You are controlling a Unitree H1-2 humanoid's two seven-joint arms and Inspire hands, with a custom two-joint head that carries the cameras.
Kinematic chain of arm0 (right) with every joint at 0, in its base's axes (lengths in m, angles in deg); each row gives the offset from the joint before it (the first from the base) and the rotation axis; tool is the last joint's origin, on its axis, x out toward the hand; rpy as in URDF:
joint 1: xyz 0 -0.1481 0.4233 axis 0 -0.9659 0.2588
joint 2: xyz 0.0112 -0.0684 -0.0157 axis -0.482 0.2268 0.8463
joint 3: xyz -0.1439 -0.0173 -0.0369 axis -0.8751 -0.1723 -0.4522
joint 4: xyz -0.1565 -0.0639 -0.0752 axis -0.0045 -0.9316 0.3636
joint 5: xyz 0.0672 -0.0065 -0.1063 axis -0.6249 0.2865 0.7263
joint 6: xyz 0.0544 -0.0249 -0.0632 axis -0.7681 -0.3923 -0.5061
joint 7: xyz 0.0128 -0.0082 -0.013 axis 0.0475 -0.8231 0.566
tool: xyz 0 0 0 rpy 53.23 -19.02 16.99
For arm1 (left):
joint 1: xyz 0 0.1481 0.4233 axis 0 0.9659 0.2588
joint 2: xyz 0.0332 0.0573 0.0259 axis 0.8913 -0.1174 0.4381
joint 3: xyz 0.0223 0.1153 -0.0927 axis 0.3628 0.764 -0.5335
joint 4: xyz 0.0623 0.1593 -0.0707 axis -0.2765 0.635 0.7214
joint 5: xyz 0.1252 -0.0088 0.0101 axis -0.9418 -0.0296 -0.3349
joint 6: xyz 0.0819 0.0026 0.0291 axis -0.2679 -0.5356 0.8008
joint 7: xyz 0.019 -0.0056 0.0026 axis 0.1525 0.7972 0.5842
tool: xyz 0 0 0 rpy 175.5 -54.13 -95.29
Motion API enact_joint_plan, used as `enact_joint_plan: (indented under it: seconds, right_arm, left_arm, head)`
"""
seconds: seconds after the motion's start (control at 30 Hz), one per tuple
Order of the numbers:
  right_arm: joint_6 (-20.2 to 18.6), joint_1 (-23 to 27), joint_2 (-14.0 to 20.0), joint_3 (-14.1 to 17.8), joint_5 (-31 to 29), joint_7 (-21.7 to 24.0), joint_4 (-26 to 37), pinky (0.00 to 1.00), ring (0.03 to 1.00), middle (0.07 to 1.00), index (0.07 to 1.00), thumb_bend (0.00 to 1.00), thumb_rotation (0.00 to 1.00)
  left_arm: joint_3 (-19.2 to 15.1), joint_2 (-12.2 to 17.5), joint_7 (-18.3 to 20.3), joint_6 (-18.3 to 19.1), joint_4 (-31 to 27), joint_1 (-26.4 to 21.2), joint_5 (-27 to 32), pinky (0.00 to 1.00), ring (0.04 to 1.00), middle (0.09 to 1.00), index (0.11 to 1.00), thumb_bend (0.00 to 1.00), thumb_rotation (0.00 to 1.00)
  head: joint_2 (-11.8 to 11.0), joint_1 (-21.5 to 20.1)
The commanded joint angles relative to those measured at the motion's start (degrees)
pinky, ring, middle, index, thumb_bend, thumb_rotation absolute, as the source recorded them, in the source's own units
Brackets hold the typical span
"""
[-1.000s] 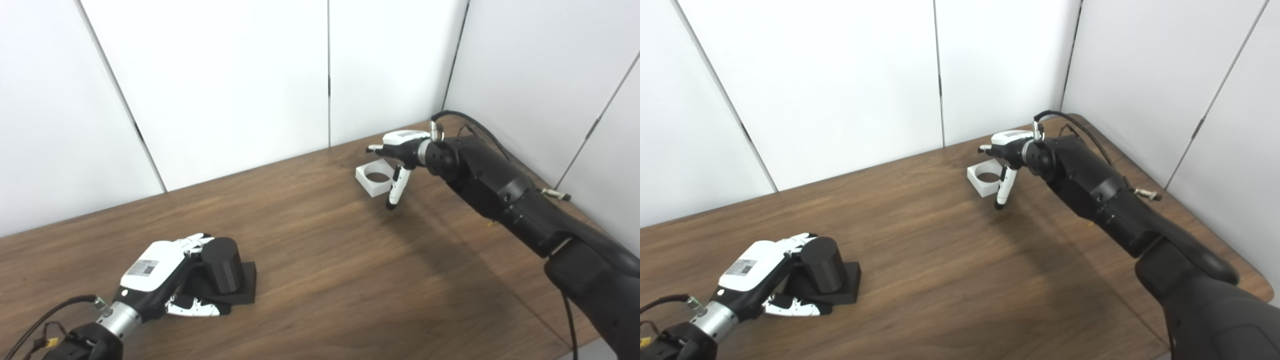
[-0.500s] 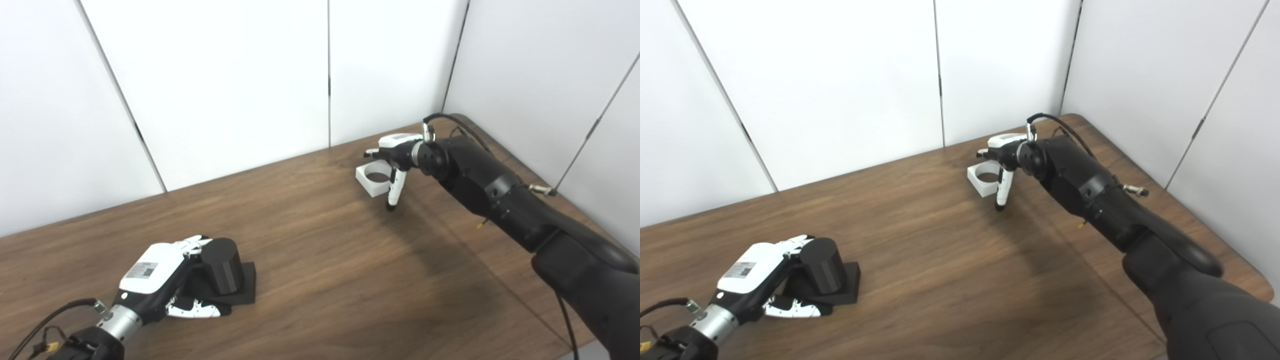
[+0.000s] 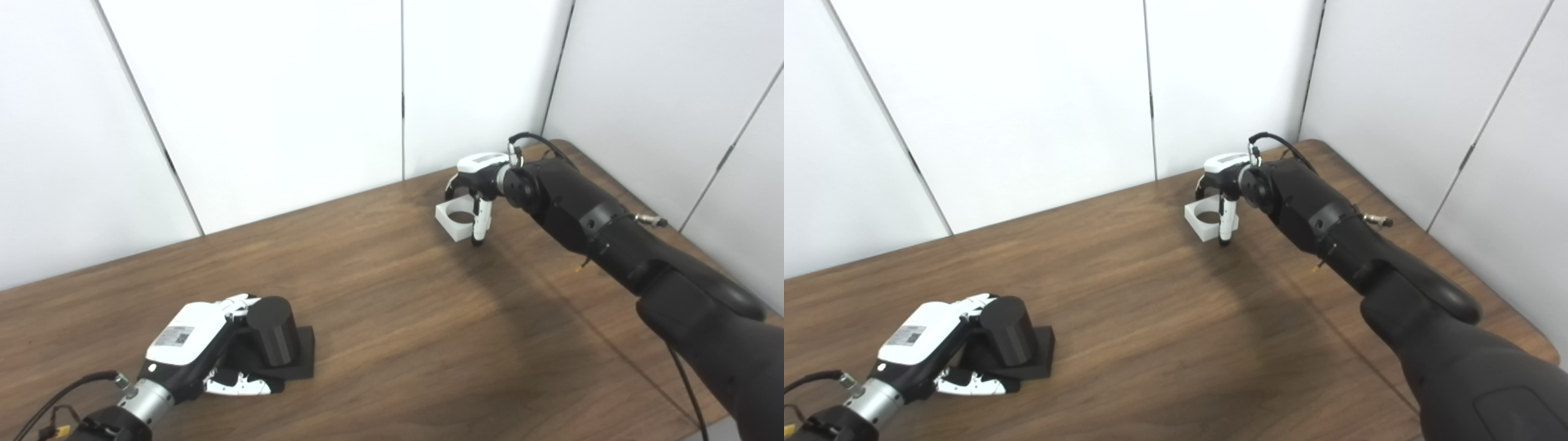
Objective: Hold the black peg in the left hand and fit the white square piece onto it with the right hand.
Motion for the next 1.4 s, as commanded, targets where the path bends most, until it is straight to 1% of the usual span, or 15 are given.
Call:
enact_joint_plan:
  seconds: [0.0, 0.03, 0.07, 0.13, 0.17, 0.27, 0.3, 0.37, 0.5, 0.7, 0.77, 0.87, 0.93, 1.2, 1.37]
  right_arm:
    - [1.2, 1.9, 0.8, -0.1, 0.5, -0.3, -0.9, 0.77, 0.898, 0.903, 0.683, 0.76, 0.14]
    - [1.7, 1.8, 0.9, 0.0, 0.3, -1.1, -1.1, 0.77, 0.886, 0.886, 0.591, 0.64, 0.14]
    - [2.0, 1.7, 0.9, 0.0, 0.2, -1.7, -1.2, 0.76, 0.869, 0.868, 0.532, 0.57, 0.14]
    - [2.6, 1.5, 1.1, 0.1, 0.1, -2.6, -1.2, 0.75, 0.856, 0.853, 0.501, 0.53, 0.14]
    - [2.8, 1.4, 1.3, 0.0, 0.2, -3.0, -1.2, 0.75, 0.852, 0.847, 0.494, 0.53, 0.14]
    - [3.3, 1.0, 1.6, 0.2, 0.5, -4.0, -0.9, 0.74, 0.84, 0.832, 0.486, 0.52, 0.14]
    - [3.5, 0.8, 1.8, 0.3, 0.5, -4.3, -0.6, 0.74, 0.834, 0.827, 0.486, 0.52, 0.13]
    - [4.8, 0.5, 2.2, 0.3, 0.5, -5.3, -0.3, 0.72, 0.82, 0.809, 0.485, 0.52, 0.13]
    - [7.3, -0.5, 2.7, 0.5, 0.7, -8.3, 0.3, 0.68, 0.782, 0.772, 0.484, 0.52, 0.13]
    - [10.8, -1.8, 2.9, 1.8, 0.8, -13.7, 0.4, 0.65, 0.756, 0.741, 0.481, 0.52, 0.13]
    - [11.4, -2.1, 3.1, 2.2, 1.0, -14.6, 0.7, 0.65, 0.754, 0.737, 0.48, 0.52, 0.13]
    - [12.0, -2.4, 3.4, 2.9, 0.8, -14.9, 1.9, 0.68, 0.777, 0.741, 0.479, 0.52, 0.13]
    - [12.2, -2.8, 3.7, 3.5, 0.3, -14.7, 3.5, 0.7, 0.788, 0.746, 0.479, 0.52, 0.13]
    - [14.5, -4.3, 4.4, 6.4, -1.4, -14.5, 10.3, 0.69, 0.764, 0.733, 0.481, 0.52, 0.13]
    - [17.1, -4.9, 4.3, 8.5, -4.5, -13.8, 13.4, 0.7, 0.764, 0.728, 0.481, 0.52, 0.13]
  left_arm:
    - [3.3, 2.4, 8.5, 0.2, 0.8, 4.4, -3.5, 0.82, 0.89, 0.848, 0.491, 0.52, 0.07]
    - [3.2, 2.4, 8.6, 0.3, 0.6, 4.4, -3.4, 0.82, 0.89, 0.848, 0.491, 0.52, 0.07]
    - [3.2, 2.4, 8.6, 0.3, 0.5, 4.4, -3.3, 0.82, 0.888, 0.846, 0.491, 0.52, 0.07]
    - [3.2, 2.4, 8.7, 0.4, 0.4, 4.4, -3.4, 0.82, 0.887, 0.845, 0.491, 0.52, 0.07]
    - [3.2, 2.5, 8.8, 0.4, 0.3, 4.4, -3.3, 0.82, 0.887, 0.845, 0.491, 0.52, 0.07]
    - [3.1, 2.6, 9.6, 1.1, -0.3, 4.3, -3.1, 0.81, 0.889, 0.848, 0.491, 0.52, 0.06]
    - [3.0, 2.6, 9.9, 1.2, -0.6, 4.4, -3.0, 0.82, 0.891, 0.848, 0.491, 0.52, 0.06]
    - [2.8, 2.6, 10.0, 1.3, -0.7, 4.4, -2.9, 0.81, 0.889, 0.845, 0.491, 0.52, 0.06]
    - [2.7, 2.7, 10.2, 1.2, -0.8, 4.3, -3.1, 0.81, 0.887, 0.846, 0.491, 0.52, 0.07]
    - [2.4, 2.8, 10.3, 1.1, -0.9, 4.3, -3.1, 0.81, 0.893, 0.846, 0.491, 0.52, 0.07]
    - [2.3, 2.6, 10.2, 1.1, -0.7, 4.3, -3.2, 0.81, 0.892, 0.844, 0.491, 0.52, 0.07]
    - [2.0, 2.3, 10.4, 1.4, -0.7, 4.3, -2.7, 0.82, 0.892, 0.848, 0.491, 0.52, 0.07]
    - [1.7, 1.9, 10.8, 2.1, -1.0, 4.4, -2.5, 0.82, 0.89, 0.852, 0.491, 0.52, 0.07]
    - [2.4, 0.4, 12.0, 4.7, -0.2, 3.7, -3.8, 0.86, 0.913, 0.877, 0.493, 0.52, 0.07]
    - [2.7, -0.7, 12.2, 5.7, 0.4, 3.2, -4.2, 0.87, 0.921, 0.887, 0.493, 0.52, 0.07]
  head:
    - [0.2, 0.0]
    - [0.2, 0.0]
    - [0.2, 0.0]
    - [0.2, 0.0]
    - [0.7, 0.0]
    - [0.7, 0.0]
    - [1.1, 0.2]
    - [1.2, 0.3]
    - [1.4, 0.1]
    - [1.8, 0.5]
    - [2.3, 1.5]
    - [3.1, 3.8]
    - [3.9, 6.6]
    - [5.6, 14.2]
    - [6.4, 19.2]
